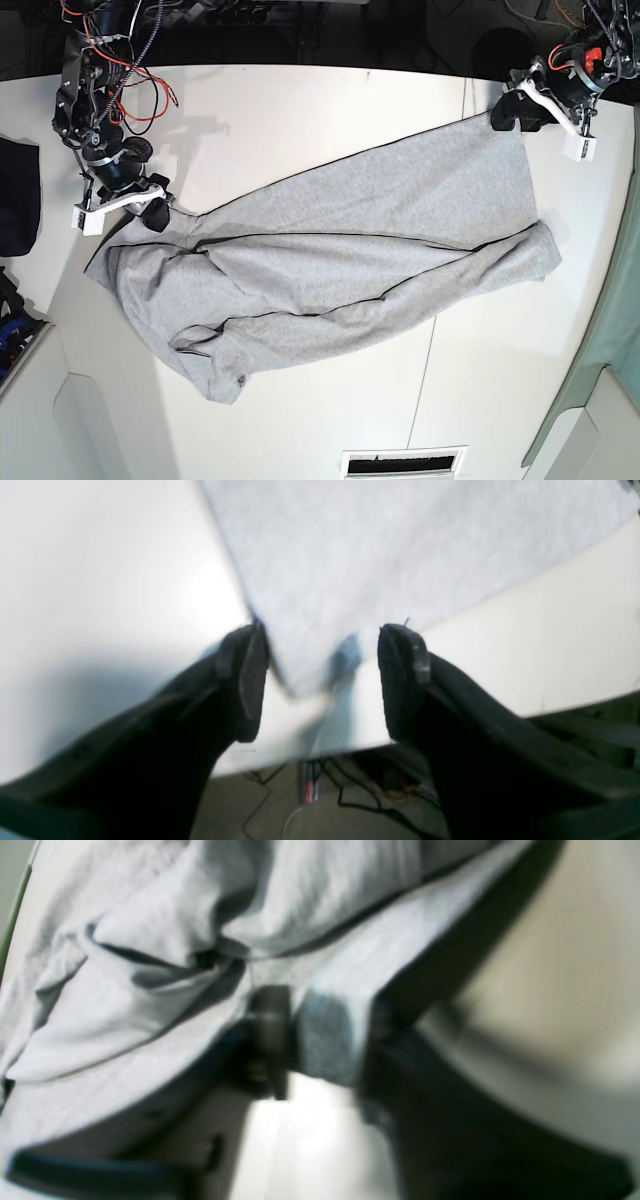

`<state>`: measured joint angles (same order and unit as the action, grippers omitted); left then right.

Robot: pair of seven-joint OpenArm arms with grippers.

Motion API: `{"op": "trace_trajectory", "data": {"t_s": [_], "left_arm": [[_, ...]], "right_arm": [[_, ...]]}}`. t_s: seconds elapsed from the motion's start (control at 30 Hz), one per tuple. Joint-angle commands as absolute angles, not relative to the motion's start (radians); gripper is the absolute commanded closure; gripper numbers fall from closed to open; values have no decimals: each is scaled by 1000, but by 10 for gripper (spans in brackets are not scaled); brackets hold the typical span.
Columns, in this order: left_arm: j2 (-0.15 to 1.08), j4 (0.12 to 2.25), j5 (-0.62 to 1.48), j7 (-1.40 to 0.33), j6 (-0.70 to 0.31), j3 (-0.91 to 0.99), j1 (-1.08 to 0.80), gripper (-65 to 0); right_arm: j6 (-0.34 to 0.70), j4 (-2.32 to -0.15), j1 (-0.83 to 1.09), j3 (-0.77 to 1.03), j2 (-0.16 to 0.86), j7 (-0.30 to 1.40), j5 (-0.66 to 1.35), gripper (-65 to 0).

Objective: Layout the t-shirt on the table in an organized manner, then fold the t-shirt properly
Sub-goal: 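Grasp the shirt edges again and drag them apart to flatten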

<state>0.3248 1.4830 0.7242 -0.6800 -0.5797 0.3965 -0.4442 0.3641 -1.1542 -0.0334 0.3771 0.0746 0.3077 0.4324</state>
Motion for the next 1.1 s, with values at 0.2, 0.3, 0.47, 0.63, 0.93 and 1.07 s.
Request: {"op": "trace_trajectory", "data": {"t_s": [0.2,0.3,0.47,0.63,0.93,1.07], "left_arm": [[327,1470,625,-636,-554,339,-431,-122],[330,1489,608,-576,-581,345,-430,0],[354,1635,637,-583,-580,492,-429,0],[506,1709,740,-618,-579,570,-382,0],[663,1708,809,-762,-593,571,-308,0],[648,1752,926,-828,-693,581,-423,0]], "right_arm": [[376,-1163,-52,377,81,287,424,0],[480,-1174,-67,383,95,289,428,0],[541,-1325,-69,418,137,392,549,0],[540,-1509,-115,437,191,451,606,0],[551,-1521,-187,445,272,640,686,0],[558,-1570,-62,488,271,719,757,0]]}}
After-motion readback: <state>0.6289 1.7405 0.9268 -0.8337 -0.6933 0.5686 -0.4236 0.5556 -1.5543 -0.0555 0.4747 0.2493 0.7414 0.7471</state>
